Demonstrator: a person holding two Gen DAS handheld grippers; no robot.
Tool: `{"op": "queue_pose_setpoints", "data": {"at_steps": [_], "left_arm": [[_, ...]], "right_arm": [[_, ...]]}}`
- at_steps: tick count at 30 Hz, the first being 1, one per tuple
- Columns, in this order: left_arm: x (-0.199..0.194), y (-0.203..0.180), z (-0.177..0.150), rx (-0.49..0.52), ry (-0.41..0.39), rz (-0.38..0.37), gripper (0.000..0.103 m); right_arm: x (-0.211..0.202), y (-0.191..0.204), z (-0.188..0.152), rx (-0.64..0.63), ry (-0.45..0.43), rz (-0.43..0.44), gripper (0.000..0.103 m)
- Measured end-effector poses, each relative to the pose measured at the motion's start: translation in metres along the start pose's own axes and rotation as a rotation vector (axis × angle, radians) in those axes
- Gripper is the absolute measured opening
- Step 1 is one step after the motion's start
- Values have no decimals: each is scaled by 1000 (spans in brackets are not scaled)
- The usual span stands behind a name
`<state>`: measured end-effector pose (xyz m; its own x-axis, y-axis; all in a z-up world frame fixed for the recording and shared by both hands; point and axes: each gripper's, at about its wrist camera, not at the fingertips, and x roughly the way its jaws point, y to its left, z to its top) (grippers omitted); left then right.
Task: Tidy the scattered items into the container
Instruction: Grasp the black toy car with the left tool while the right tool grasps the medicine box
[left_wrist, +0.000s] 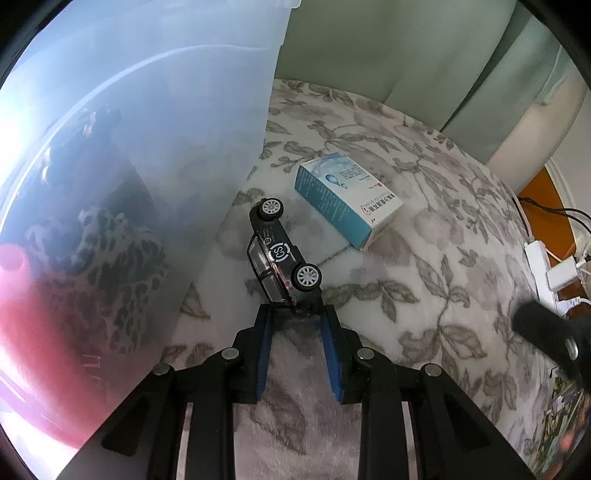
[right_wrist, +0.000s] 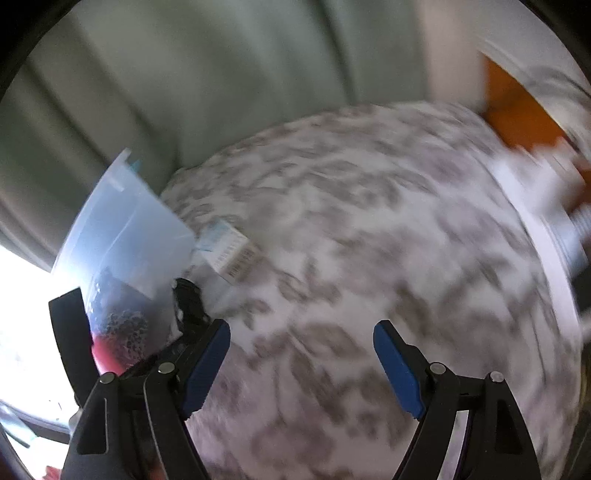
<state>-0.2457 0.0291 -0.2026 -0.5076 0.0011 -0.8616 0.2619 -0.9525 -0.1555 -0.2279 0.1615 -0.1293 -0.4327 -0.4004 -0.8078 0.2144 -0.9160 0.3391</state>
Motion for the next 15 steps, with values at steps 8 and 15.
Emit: {"op": "queue_pose_setpoints", "data": {"at_steps": [8,15], "left_arm": [[-8,4,-6,6,-3,-9,27],[-13,4,-8,14,-6,-18,27]], "right_arm": [[54,44,38,-181,62,31,83],[97,74,57,-272,143,0,83]]}}
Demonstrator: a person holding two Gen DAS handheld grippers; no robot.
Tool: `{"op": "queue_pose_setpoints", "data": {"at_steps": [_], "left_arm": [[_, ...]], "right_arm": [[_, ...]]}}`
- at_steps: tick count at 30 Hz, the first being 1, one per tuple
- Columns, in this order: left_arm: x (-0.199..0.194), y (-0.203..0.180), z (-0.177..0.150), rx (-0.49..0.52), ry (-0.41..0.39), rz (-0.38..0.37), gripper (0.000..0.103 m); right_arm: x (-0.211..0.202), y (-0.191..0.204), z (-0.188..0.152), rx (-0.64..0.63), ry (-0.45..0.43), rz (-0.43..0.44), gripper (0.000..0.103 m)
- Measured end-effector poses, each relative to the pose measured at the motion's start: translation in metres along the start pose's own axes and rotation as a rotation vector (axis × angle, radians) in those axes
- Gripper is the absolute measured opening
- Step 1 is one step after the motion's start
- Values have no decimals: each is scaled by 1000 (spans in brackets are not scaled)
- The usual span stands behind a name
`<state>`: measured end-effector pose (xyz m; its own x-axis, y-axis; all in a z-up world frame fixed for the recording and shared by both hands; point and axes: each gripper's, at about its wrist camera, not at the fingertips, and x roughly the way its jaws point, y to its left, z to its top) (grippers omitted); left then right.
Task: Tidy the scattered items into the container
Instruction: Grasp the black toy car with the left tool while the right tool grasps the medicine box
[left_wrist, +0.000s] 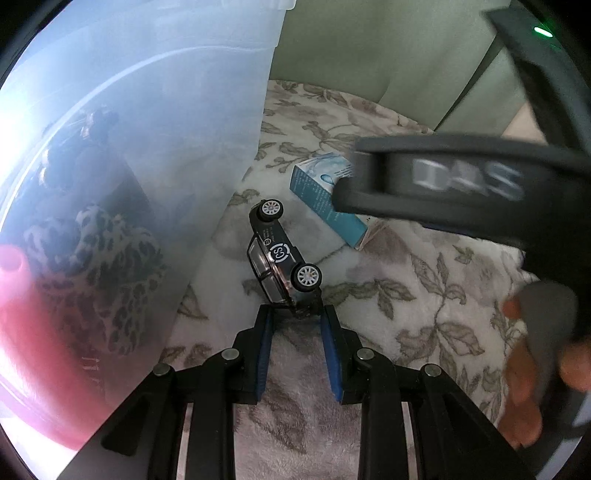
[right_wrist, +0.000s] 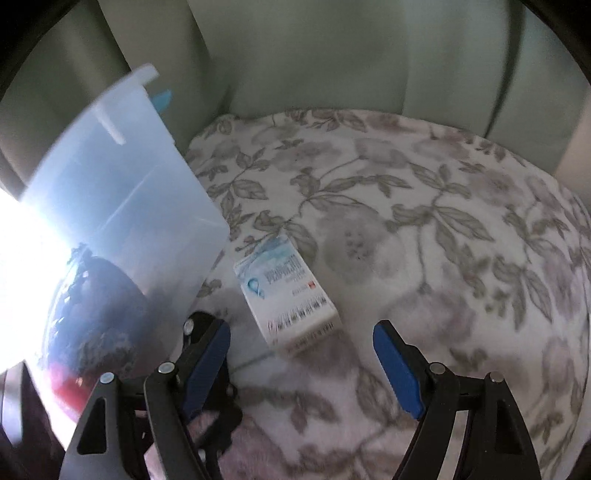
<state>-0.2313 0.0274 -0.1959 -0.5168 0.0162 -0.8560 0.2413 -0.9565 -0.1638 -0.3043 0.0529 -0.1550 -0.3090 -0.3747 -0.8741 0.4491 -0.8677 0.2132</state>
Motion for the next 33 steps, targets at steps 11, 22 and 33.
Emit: {"op": "queue_pose_setpoints", "data": {"at_steps": [11,22,33], "left_arm": [[-13,-1,-6,5,-2,-8,27],[-28,1,-12,6,0,-7,27],[-44,2,-20,3,5,0,27]], "right_arm": [[33,4,15,-23,62,-111,64],[18,-17,1,49,25,-107,57],[-39,-52,-84,210,-69,-87,56]]}}
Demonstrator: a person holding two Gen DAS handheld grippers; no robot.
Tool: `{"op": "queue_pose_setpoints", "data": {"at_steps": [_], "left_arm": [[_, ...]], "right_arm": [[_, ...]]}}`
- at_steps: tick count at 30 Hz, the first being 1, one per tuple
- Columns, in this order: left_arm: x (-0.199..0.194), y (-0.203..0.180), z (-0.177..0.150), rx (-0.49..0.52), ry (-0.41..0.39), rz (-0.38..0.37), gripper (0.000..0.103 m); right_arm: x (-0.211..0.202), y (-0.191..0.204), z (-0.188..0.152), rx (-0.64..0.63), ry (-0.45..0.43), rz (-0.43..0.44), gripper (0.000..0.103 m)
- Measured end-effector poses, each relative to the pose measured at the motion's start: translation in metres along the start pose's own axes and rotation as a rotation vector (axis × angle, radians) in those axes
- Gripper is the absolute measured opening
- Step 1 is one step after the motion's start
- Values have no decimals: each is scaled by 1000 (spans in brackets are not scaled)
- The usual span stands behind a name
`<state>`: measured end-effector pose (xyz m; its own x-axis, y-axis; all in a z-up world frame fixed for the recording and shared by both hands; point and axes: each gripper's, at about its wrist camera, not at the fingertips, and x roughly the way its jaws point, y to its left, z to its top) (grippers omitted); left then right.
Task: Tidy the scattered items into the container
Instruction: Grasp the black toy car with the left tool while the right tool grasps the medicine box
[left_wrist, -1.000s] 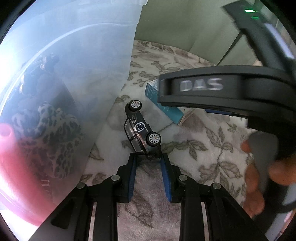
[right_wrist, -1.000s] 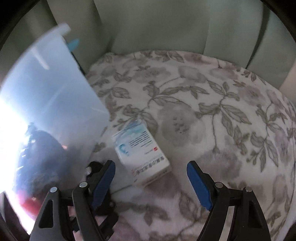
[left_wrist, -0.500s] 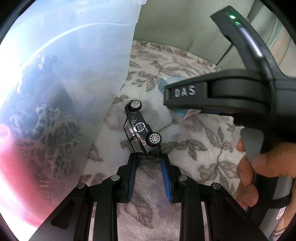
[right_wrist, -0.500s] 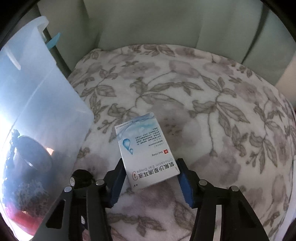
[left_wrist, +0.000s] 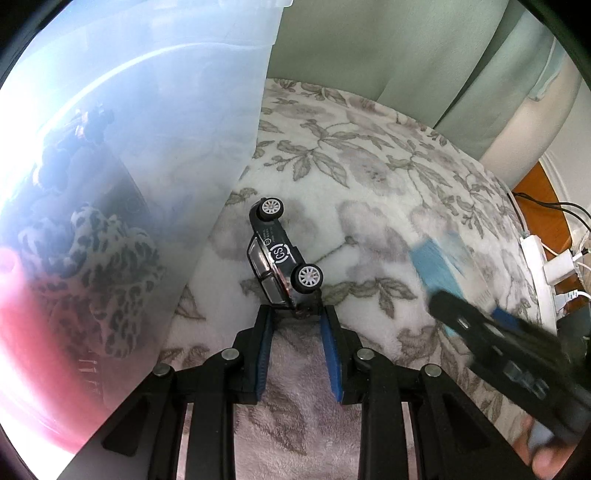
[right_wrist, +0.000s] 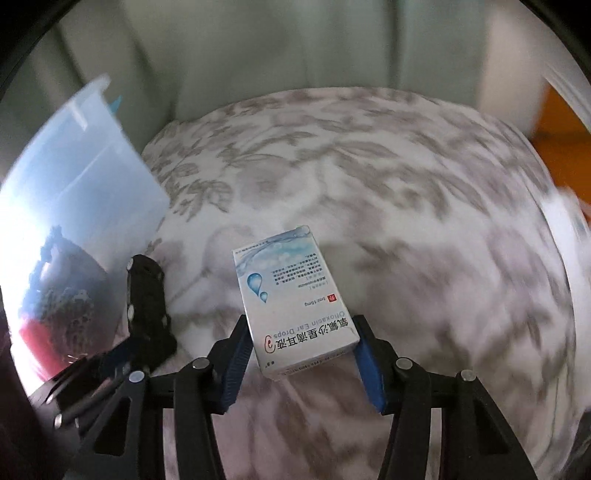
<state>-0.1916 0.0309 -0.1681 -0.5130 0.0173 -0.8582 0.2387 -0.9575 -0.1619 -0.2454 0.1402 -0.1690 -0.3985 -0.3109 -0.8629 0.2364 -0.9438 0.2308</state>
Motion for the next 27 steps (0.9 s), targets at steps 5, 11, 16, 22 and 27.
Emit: {"op": "queue_pose_setpoints", "data": {"at_steps": [5,11,16,22,27], "left_arm": [[-7,8,-5,0,6,3,27],[-21,8,-13,2,21,0,27],[-35,9,-24,-4,44,-20,27],[-60,15,-38,11,73,-40,27],[-44,18,-28,26,87,-45,27]], "right_arm": [[-27,-20,-39,101,-16,-24,56],[-50,-30,-73,189,-19,-25,56],[-62,-35,-88,249,-26,-4,56],[-76,-38,-100,285,-40,2,56],[-88,-37,-105,290,-65,17,55]]}}
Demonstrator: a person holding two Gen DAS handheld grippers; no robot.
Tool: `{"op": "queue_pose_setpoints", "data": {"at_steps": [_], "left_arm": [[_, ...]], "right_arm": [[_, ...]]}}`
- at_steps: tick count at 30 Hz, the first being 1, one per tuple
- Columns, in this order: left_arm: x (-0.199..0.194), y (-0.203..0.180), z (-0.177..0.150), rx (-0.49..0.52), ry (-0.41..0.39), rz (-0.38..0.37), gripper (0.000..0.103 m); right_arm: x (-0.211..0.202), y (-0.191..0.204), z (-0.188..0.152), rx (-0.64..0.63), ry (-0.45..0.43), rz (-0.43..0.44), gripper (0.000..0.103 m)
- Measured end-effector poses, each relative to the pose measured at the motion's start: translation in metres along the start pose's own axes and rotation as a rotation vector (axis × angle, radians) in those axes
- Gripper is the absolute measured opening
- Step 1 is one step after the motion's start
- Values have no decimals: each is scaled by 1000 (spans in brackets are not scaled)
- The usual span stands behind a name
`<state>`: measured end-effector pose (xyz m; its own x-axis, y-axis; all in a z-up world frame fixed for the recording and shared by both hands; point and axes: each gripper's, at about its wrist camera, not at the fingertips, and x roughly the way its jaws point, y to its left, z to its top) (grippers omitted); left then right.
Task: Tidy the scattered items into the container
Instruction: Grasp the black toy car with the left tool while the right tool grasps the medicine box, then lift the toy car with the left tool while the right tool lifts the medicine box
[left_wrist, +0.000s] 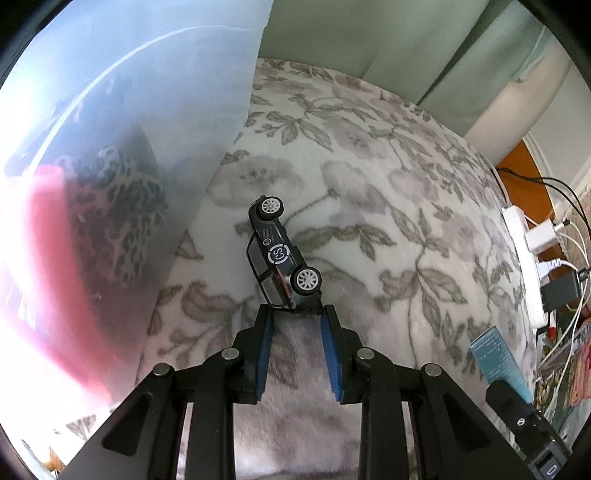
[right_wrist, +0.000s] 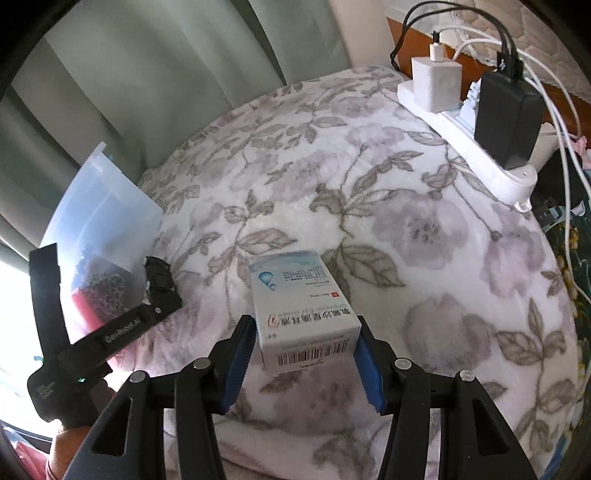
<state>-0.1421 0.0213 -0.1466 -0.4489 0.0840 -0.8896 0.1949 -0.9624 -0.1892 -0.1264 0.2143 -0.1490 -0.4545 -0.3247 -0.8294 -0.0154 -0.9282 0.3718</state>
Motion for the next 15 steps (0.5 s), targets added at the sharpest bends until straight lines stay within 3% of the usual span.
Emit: {"op": "queue_pose_setpoints", "data": {"at_steps": [15], "left_arm": [[-14,-11,-5,81,-37,-39,27]], "right_arm": [[-21,-5,-6,30,-34,57,52]]}}
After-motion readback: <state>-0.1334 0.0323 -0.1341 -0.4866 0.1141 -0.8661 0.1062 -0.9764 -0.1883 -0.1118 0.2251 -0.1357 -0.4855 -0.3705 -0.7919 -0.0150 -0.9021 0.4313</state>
